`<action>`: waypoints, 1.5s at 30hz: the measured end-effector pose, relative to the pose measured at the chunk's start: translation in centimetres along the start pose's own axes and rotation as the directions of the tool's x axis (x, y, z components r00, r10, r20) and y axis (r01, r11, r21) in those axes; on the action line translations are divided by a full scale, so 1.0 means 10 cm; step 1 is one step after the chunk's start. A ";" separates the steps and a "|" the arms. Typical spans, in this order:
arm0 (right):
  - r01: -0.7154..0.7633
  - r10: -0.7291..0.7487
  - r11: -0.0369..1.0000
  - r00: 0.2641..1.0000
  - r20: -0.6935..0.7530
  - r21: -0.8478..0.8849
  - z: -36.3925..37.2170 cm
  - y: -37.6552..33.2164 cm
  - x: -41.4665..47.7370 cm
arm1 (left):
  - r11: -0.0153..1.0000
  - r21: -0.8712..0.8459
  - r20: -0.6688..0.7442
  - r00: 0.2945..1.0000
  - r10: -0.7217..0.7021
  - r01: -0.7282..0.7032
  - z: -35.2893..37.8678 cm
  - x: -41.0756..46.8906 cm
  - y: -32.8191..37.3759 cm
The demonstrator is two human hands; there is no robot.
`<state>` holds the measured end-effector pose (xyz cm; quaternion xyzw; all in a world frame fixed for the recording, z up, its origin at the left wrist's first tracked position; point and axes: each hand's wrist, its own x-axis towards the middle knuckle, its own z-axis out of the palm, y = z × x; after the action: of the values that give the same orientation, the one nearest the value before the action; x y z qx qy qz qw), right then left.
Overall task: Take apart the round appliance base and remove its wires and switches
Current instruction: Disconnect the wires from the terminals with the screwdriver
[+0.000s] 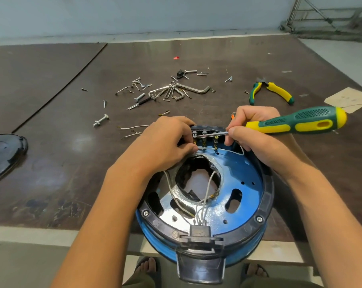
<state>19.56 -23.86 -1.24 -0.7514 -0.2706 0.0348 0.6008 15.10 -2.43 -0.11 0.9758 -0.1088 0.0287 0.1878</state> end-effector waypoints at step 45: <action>0.069 -0.071 0.995 0.997 0.022 0.073 -0.02 0.03 -0.05 | 1.000 -0.026 0.020 1.000 0.002 -0.001 -0.01 0.01 0.01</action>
<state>19.38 -24.33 -1.60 -0.7189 -0.3029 0.0327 0.6248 15.21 -2.48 0.04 0.9734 -0.1116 0.0178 0.1992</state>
